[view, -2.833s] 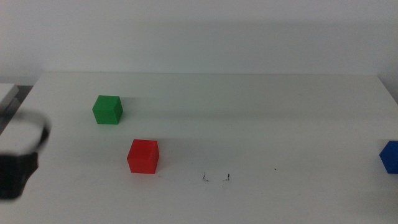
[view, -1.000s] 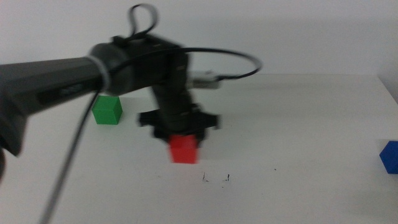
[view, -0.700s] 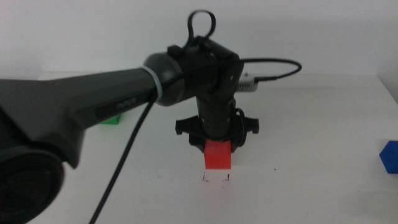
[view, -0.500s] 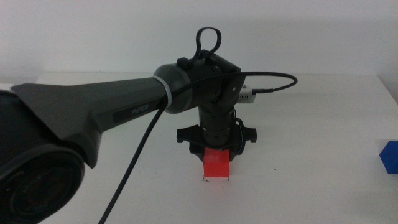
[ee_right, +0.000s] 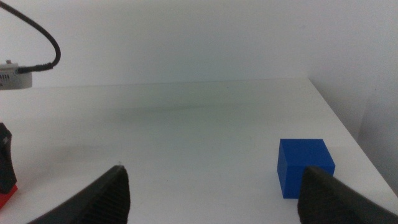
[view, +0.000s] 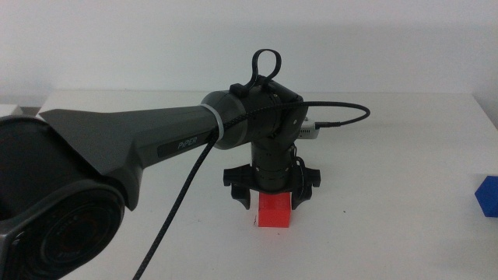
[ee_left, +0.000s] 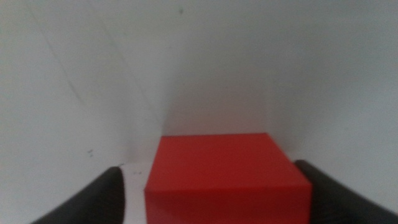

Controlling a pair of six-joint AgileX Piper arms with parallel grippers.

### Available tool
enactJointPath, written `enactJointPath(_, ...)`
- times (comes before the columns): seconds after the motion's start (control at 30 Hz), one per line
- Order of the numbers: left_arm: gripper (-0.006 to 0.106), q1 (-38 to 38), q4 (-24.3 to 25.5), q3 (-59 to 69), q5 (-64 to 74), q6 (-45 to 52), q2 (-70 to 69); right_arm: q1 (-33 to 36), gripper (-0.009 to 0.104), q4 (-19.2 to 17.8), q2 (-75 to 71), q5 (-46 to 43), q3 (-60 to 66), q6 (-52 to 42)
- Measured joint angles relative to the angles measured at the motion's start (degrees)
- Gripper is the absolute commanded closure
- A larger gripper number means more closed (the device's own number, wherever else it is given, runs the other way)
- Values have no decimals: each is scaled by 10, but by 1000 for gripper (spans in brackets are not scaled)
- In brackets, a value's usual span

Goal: Stack red cubes first, then green, then blue cubes in a specific spot.

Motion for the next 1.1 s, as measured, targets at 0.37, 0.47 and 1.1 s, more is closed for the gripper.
enactJointPath(0.37,7,103,87,-2,82,80,-154,0,2,0,0,0,0,0)
enactJointPath(0.47,7,185,95,-4,83,114,-171,0,2,0,0,0,0,0)
enactJointPath(1.1,7,365,-13,-3,-110,315,-9,0,2,0,0,0,0,0)
